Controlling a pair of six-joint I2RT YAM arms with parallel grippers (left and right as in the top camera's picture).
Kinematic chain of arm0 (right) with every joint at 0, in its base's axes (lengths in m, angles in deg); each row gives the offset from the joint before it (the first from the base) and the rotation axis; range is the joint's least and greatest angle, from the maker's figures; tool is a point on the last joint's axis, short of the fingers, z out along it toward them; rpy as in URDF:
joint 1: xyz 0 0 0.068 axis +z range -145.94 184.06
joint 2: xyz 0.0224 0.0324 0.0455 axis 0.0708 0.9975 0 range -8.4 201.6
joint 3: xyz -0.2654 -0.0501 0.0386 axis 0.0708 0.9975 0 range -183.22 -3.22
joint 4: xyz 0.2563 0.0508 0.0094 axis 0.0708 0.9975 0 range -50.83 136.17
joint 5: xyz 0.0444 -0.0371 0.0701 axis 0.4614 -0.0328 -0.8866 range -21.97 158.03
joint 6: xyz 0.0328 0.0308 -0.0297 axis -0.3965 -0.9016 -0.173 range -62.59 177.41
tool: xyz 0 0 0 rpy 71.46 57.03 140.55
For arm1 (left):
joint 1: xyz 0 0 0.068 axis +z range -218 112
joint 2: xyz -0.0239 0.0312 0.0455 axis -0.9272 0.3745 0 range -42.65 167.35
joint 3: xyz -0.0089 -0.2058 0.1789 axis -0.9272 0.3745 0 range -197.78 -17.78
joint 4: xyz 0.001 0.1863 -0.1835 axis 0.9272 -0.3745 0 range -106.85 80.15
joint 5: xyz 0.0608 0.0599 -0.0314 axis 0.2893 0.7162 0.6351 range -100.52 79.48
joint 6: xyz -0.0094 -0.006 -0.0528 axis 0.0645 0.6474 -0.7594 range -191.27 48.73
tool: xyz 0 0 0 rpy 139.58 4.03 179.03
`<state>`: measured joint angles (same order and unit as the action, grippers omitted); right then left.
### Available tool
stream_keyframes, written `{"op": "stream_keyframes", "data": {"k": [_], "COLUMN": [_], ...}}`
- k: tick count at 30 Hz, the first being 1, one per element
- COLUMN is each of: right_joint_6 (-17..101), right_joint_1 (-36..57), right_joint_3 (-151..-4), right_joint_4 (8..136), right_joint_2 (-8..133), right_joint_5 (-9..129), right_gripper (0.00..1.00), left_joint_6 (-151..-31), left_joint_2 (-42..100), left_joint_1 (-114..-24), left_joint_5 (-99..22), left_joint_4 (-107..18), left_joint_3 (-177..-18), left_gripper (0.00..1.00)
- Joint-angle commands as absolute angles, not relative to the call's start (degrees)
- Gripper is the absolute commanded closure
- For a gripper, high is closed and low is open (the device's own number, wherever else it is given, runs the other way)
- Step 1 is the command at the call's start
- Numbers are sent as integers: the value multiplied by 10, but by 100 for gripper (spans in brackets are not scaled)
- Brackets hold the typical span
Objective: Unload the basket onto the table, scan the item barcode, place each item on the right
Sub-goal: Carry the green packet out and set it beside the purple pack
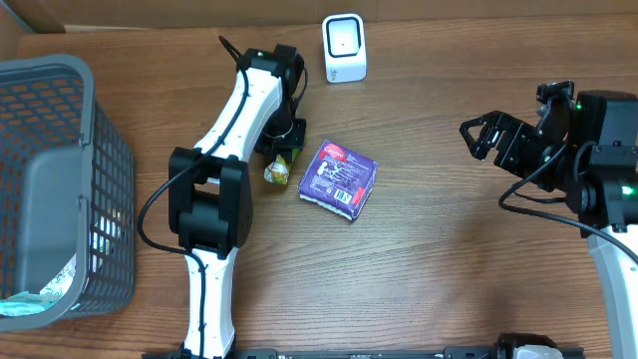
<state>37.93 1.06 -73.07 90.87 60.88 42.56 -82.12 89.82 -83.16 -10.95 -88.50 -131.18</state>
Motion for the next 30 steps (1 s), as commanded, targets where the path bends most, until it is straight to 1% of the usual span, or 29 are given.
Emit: {"op": "stream_keyframes", "data": {"k": [1, 10, 17, 19, 21, 24, 25, 26, 27, 28, 29, 30], "right_joint_6": [379, 379, 379, 379, 379, 379, 379, 379, 379, 379, 379, 379], "right_joint_1": [8, 8, 8, 8, 8, 8, 8, 8, 8, 8, 8, 8], "right_joint_3": [-745, -745, -745, -745, -745, -745, -745, -745, -745, -745, -745, -745], "right_joint_4": [907, 907, 907, 907, 907, 907, 907, 907, 907, 907, 907, 907], "right_joint_2": [605, 605, 605, 605, 605, 605, 605, 605, 605, 605, 605, 605], "right_joint_5": [431, 431, 431, 431, 431, 431, 431, 431, 431, 431, 431, 431], "right_gripper": [0, 0, 0, 0, 0, 0, 0, 0, 0, 0, 0, 0], "left_joint_6": [-833, -838, -857, -857, -862, -884, -884, -884, -884, -885, -884, -884], "left_joint_2": [895, 895, 895, 895, 895, 895, 895, 895, 895, 895, 895, 895], "left_joint_1": [-840, -869, -884, -884, -883, -884, -884, -884, -884, -884, -885, -885], "left_joint_5": [-143, -253, -258, -246, -201, -111, -100, -99, -100, -105, -110, -117], "left_joint_4": [-878, -861, -861, -861, -861, -860, -859, -858, -858, -856, -855, -851], "left_joint_3": [-1304, -1304, -1304, -1304, -1304, -1304, -1304, -1304, -1304, -1304, -1304, -1304], "left_gripper": [96, 94, 93, 95, 95, 92, 89, 77, 62, 36, 23, 14]}}
